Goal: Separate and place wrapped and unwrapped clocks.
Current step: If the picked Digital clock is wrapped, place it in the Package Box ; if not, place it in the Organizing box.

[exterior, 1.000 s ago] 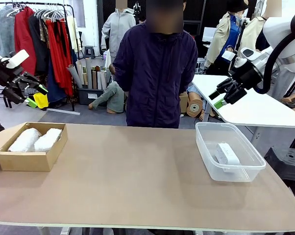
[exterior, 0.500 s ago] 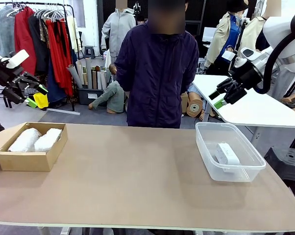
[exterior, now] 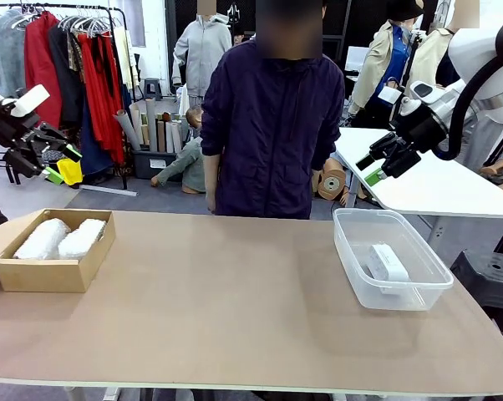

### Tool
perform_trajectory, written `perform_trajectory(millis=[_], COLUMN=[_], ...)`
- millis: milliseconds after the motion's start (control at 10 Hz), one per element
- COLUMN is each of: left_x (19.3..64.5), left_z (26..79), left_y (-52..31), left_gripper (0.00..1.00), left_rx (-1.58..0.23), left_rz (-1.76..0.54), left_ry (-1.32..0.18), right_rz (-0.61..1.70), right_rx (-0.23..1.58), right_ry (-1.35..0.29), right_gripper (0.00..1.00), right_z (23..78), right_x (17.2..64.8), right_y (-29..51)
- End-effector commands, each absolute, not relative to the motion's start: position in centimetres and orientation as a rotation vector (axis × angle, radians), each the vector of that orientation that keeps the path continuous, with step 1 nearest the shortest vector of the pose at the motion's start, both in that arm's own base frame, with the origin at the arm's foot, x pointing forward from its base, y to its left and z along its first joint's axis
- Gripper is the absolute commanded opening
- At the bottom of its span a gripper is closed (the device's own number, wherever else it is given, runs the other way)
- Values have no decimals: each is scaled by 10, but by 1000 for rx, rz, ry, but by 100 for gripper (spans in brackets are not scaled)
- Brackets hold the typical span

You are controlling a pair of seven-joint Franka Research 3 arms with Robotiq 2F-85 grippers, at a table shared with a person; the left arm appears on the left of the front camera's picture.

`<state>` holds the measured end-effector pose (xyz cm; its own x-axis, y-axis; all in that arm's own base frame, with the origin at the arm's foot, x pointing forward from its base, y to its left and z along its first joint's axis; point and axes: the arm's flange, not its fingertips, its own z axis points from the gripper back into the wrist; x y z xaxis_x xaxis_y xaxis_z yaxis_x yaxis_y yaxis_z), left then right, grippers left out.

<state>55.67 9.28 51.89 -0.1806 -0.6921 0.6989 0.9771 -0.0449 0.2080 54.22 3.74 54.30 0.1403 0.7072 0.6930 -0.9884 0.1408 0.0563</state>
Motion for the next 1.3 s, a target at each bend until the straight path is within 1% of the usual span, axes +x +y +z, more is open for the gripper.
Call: perform_trajectory(millis=[0,1200], left_x=[555,555], left_z=[520,520], left_y=[94,94], left_gripper=[100,100], left_rx=[-487,-487], left_rz=[-1615,-1615], left_ry=[-783,-783], right_rz=[1319,1319], right_rx=[587,587], right_ry=[-589,-589], right_gripper=[100,100], right_z=[546,546], right_x=[542,542], right_y=[39,39])
